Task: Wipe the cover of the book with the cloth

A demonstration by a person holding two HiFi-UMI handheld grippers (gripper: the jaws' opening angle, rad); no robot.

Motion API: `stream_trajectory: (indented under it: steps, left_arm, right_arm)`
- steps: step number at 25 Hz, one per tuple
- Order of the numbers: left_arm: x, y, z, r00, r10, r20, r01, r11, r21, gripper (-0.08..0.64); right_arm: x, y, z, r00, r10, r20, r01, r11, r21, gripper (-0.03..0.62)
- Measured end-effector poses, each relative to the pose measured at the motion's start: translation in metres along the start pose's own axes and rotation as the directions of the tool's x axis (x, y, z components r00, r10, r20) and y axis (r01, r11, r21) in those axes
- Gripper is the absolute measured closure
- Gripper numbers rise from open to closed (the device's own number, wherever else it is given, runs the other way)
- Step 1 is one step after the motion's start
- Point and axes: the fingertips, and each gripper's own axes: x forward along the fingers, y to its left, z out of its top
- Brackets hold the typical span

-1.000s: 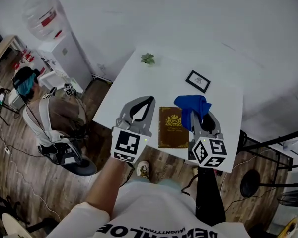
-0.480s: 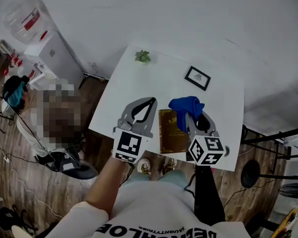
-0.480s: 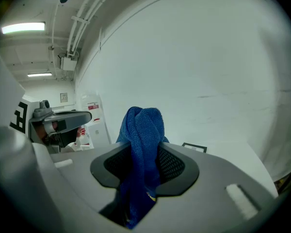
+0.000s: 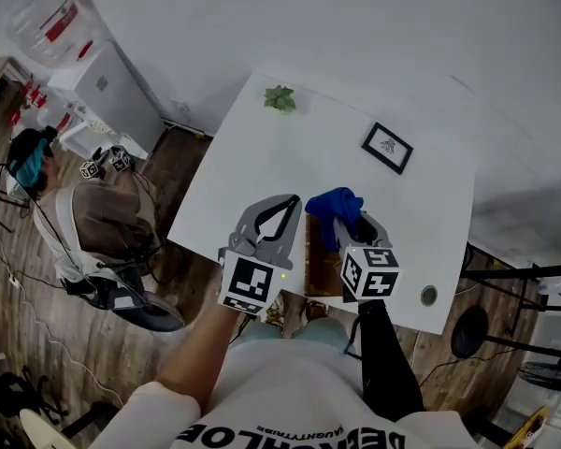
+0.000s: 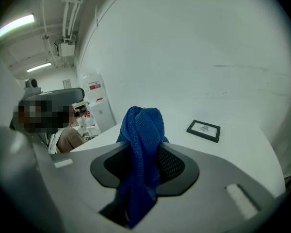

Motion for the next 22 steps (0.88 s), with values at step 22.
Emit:
stream_trajectory:
  steps: [22]
  left_arm:
    - [0.015, -0.009, -0.025, 0.997, 0.003, -0.077, -0.003, 1.0, -0.004, 0.503]
  right_arm:
    - [0.047, 0.015, -0.077, 0.993, -0.042, -0.11, -0.001, 0.931, -0.366, 0.459]
